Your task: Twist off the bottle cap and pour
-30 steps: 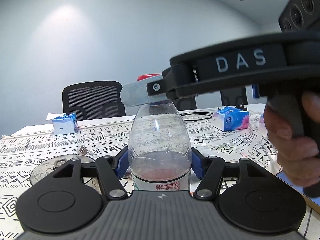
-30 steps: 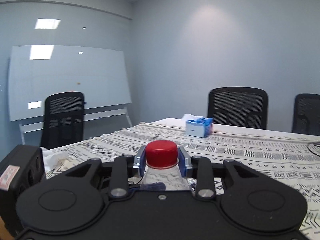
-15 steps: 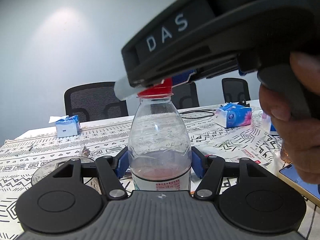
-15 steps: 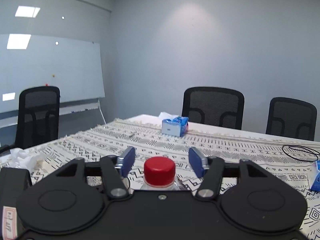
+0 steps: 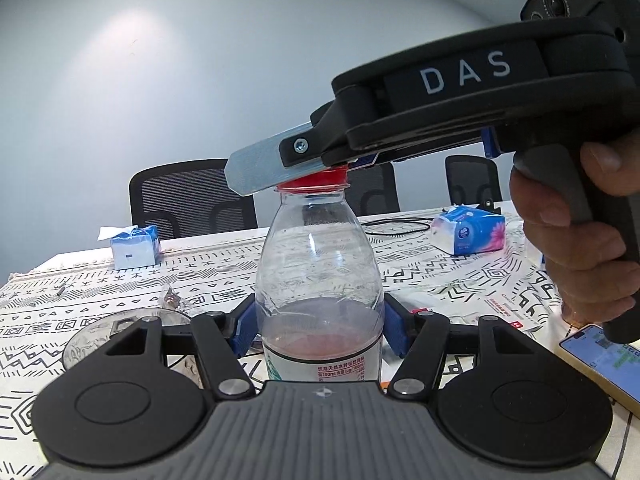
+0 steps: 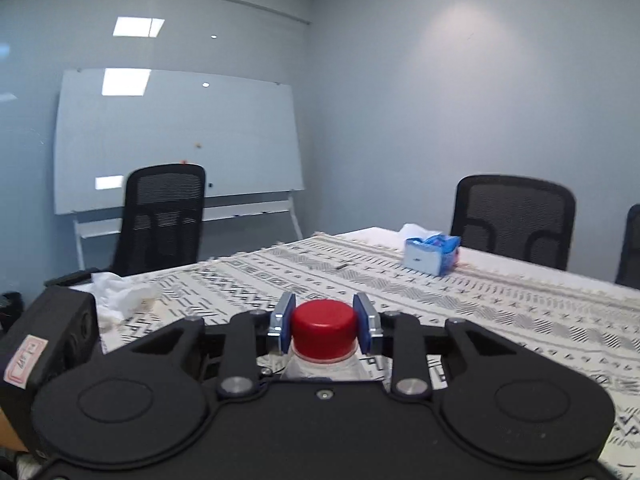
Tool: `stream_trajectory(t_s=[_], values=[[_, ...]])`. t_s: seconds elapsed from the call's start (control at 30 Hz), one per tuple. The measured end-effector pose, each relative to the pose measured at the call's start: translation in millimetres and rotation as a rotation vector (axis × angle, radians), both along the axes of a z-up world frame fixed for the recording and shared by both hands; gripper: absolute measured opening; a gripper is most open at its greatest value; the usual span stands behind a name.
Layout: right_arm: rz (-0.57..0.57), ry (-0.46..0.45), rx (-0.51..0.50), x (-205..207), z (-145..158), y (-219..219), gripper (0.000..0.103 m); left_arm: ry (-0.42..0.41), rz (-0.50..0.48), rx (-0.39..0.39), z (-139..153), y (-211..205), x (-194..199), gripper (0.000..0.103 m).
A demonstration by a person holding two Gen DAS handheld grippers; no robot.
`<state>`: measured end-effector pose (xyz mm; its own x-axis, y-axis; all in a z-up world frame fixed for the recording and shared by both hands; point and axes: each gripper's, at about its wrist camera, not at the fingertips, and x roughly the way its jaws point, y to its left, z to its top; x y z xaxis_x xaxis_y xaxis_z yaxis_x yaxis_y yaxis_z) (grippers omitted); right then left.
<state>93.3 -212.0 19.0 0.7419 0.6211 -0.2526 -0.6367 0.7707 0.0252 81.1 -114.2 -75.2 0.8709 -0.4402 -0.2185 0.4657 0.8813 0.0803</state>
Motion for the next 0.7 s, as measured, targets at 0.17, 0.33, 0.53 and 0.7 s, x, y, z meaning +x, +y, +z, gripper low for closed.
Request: stream_trajectory(t_s=[0.17, 0.33, 0.53, 0.7], values=[[-0.183, -0.029, -0.009, -16, 13, 19, 0.073, -0.006, 0.012, 0.014, 0, -2, 1, 0.059], [-0.340, -0.057, -0.089, -18, 13, 45, 0.074, -0.014, 0.024, 0.030, 0, -4, 0, 0.059], [-0.384, -0.013, -0.070, -10, 0, 53, 0.034, -0.015, 0.026, 0.032, 0, -5, 2, 0.060], [-0.328, -0.034, -0.028, -12, -5, 43, 0.034, -0.005, 0.014, 0.018, 0, -1, 5, 0.059]])
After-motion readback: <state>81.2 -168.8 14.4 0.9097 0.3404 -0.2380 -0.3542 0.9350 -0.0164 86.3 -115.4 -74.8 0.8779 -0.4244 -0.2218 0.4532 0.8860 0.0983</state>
